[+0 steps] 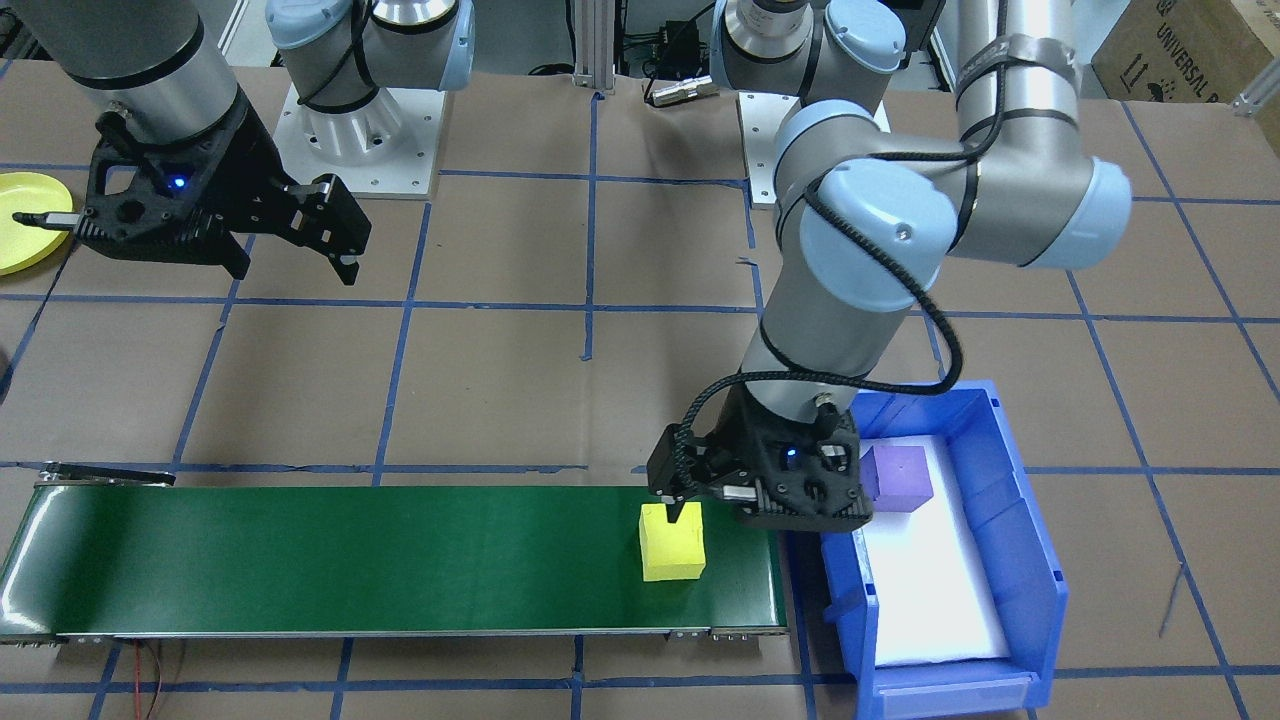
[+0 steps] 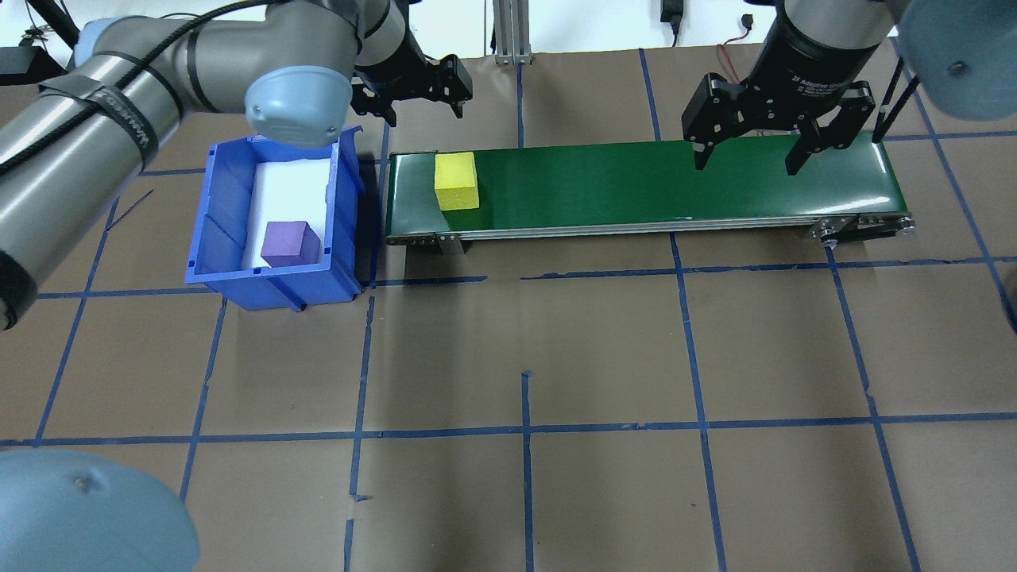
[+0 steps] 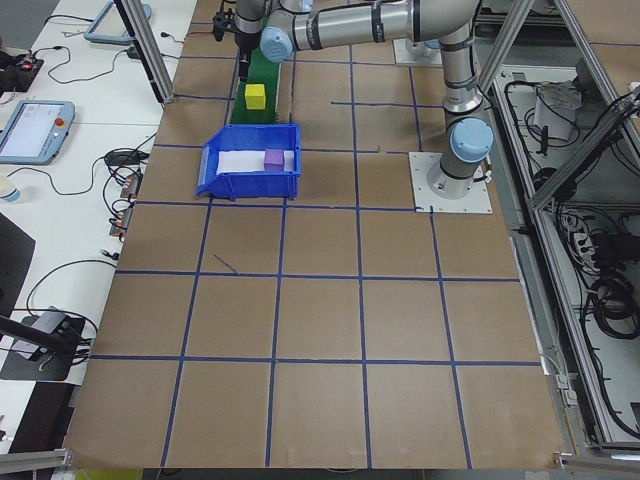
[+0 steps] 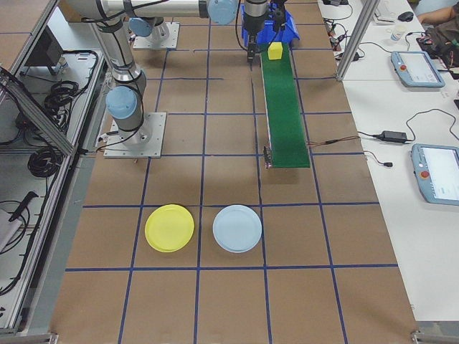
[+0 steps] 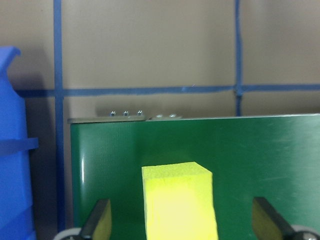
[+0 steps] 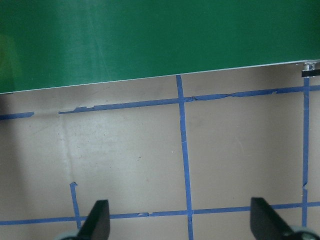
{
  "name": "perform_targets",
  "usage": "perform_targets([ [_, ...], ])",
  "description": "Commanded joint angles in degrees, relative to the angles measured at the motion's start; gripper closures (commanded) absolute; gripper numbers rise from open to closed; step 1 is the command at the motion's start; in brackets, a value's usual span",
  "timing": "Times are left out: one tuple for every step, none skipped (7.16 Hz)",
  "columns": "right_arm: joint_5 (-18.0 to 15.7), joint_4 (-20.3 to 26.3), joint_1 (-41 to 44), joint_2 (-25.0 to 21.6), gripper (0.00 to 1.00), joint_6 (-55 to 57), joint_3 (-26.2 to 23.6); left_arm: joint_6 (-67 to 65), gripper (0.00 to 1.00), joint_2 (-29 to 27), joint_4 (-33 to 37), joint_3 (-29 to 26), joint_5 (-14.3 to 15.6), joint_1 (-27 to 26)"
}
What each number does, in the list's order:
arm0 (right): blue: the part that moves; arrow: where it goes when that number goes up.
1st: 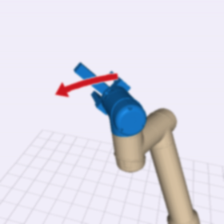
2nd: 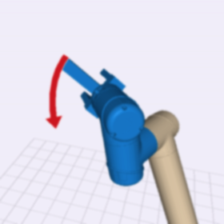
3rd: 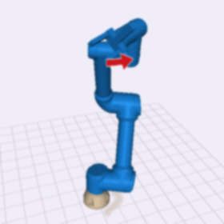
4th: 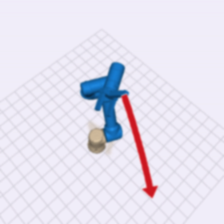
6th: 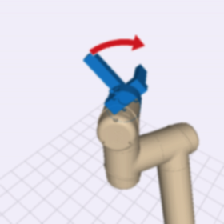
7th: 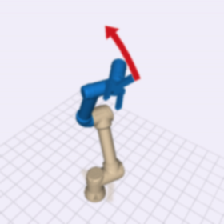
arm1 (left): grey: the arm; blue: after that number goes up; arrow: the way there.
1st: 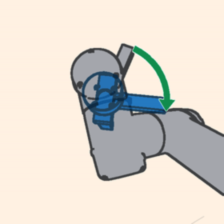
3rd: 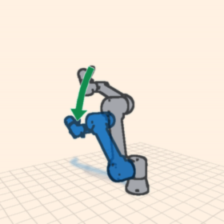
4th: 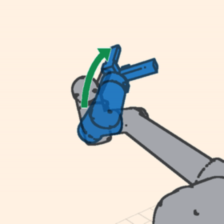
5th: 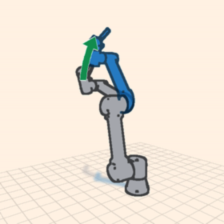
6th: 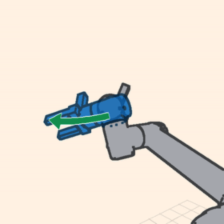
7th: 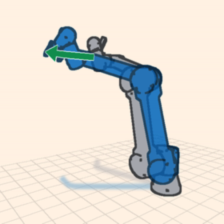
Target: Move block left to right into plate
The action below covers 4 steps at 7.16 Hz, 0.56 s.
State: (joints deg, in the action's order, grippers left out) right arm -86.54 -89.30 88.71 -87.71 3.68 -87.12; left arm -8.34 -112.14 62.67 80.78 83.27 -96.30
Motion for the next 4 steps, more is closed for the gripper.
perform_targets([
  [0.05,0.0,-0.99,-0.1,0.0,-1.3,0.37,7.05,0.0,5.24,5.6,3.48,-0.39,7.31],
  [0.05,0.61,-2.21,-0.1,0.0,-2.09,0.46,14.6,0.0,6.39,5.71,7.24,-0.22,12.31],
  [0.23,0.44,-5.61,0.25,0.0,-2.28,0.63,18.76,0.0,6.49,5.63,10.24,-0.3,16.28],
  [3.88,0.44,-8.95,1.91,0.0,-5.32,0.9,20.8,0.0,6.67,5.89,12.44,0.04,16.84],
])
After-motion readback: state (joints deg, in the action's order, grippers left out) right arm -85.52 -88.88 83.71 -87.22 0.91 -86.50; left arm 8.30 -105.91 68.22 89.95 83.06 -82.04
